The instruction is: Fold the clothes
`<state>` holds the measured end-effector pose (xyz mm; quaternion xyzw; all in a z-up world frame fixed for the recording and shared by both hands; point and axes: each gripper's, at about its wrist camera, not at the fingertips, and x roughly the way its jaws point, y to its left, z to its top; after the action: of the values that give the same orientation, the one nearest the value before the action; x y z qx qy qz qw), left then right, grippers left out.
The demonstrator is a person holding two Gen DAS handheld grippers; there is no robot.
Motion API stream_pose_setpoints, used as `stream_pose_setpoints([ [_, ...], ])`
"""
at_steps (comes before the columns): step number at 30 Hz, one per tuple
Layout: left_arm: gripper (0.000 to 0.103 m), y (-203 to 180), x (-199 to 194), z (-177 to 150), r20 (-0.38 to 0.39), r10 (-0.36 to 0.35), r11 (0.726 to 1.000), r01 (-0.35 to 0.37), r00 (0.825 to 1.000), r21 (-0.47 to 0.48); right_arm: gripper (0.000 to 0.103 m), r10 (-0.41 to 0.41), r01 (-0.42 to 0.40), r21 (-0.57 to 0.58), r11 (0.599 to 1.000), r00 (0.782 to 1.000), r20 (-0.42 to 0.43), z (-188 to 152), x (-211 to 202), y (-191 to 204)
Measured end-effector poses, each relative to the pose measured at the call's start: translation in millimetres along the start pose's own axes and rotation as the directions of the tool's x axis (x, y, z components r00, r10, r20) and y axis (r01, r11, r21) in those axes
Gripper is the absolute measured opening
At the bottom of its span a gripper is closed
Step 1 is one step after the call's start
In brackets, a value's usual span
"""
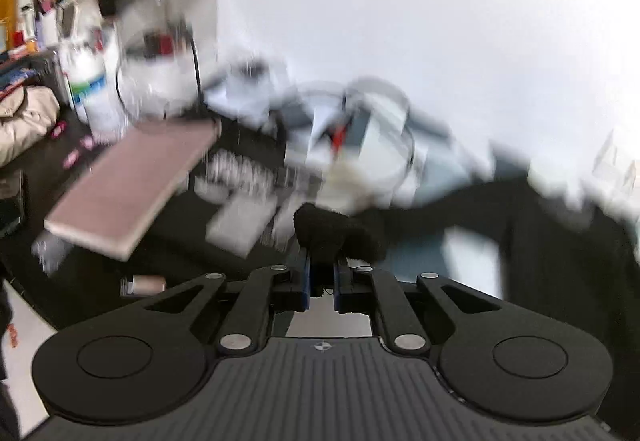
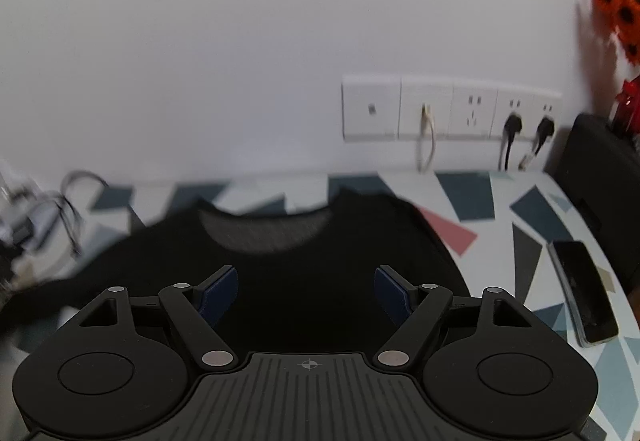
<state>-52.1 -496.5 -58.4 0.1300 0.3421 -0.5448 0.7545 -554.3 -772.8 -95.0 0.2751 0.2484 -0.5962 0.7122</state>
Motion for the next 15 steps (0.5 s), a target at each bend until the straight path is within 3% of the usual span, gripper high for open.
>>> stream_pose_setpoints([
  [3,0.01,-24,-18,40,0.078,-0.073,0.996,0.077,0.994,-0.042,0.073,-0.018,0.018,0.002,1.0,0.999,-0.045,-7,30,-15],
  [6,0.01,-75,-25,69,0.136,-0.19,0.981,0.192,0.972,-0.001,0.073,-0.029,0.03,0.014,0.999,0.997,-0.07,-12,49,-34],
  [11,0.01,-197,-9,88,0.13,-0.423,0.903,0.407,0.897,0.136,0.073,-0.057,0.06,0.037,0.998,0.995,-0.085,-21,67,-72],
  [15,0.01,-306,42,66,0.029,-0.524,0.835,0.507,0.851,0.215,0.073,-0.084,0.091,0.079,0.993,0.992,-0.094,-34,70,-109],
])
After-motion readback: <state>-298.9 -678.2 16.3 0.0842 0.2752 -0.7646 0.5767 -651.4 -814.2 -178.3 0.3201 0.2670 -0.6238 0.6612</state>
